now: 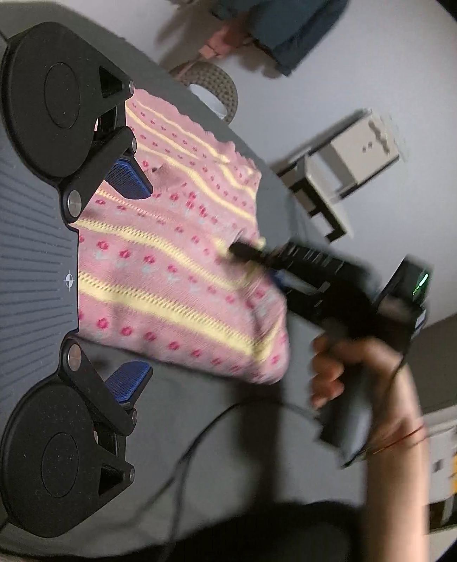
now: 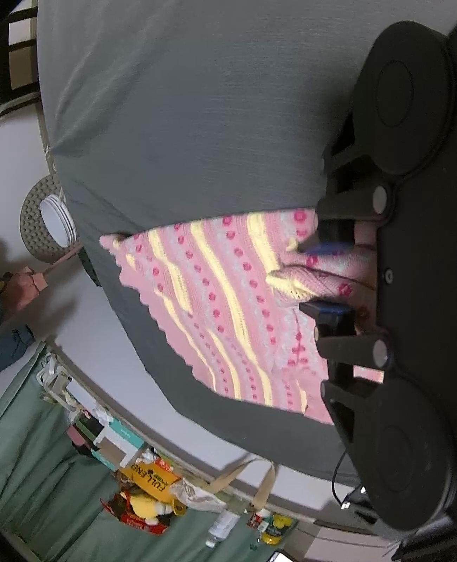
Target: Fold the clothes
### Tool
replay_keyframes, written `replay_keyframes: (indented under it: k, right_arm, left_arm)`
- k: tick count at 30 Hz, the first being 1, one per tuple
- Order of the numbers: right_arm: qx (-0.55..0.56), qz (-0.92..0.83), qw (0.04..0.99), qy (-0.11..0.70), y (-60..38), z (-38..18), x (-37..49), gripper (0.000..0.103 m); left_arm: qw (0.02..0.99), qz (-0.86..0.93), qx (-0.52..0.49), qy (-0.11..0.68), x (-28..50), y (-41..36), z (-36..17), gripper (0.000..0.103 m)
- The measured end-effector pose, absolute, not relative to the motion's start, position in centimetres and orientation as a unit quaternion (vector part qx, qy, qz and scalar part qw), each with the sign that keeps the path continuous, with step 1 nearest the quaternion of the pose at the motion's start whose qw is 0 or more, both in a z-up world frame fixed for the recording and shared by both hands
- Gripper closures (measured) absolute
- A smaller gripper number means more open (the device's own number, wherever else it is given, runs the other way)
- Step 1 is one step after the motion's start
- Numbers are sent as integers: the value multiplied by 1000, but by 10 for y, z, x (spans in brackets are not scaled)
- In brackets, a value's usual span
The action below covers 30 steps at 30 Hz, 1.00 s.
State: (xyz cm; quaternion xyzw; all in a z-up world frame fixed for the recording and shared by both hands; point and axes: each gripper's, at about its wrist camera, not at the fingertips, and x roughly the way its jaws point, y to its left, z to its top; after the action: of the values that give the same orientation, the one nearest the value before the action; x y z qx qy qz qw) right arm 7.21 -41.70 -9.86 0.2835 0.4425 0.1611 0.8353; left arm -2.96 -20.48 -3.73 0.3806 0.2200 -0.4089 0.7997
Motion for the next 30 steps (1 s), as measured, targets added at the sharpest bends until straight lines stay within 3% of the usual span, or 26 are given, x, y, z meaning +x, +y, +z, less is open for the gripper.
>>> replay_keyframes:
  k: [2,5,12,16,20,24,26,30]
  right_arm:
    - [268,162,846,431,-415,-84,66,46]
    - [152,160,896,385,-397,-51,44,33]
    - [-78,217,922,312,-338,-27,12,24]
    - [-173,300,883,318,-312,-32,-4,20]
    - [-360,335,830,264,-275,-45,-47,15]
    - [-414,356,801,245,-259,-59,-66,13]
    - [-440,365,786,235,-250,-65,-76,0]
    - [-495,354,765,211,-235,-80,-84,0]
  left_arm:
    - [785,-405,418,211,-40,-209,-40,4]
    - [759,-385,492,184,-57,-210,-42,4]
    - [662,-370,641,115,-91,-217,-68,4]
    - [664,-374,638,110,-98,-228,-75,4]
    - [679,-367,626,110,-93,-233,-77,4]
    - [684,-359,626,111,-93,-236,-79,4]
    - [686,-360,622,115,-93,-236,-79,4]
    - [693,-362,611,129,-93,-234,-76,5]
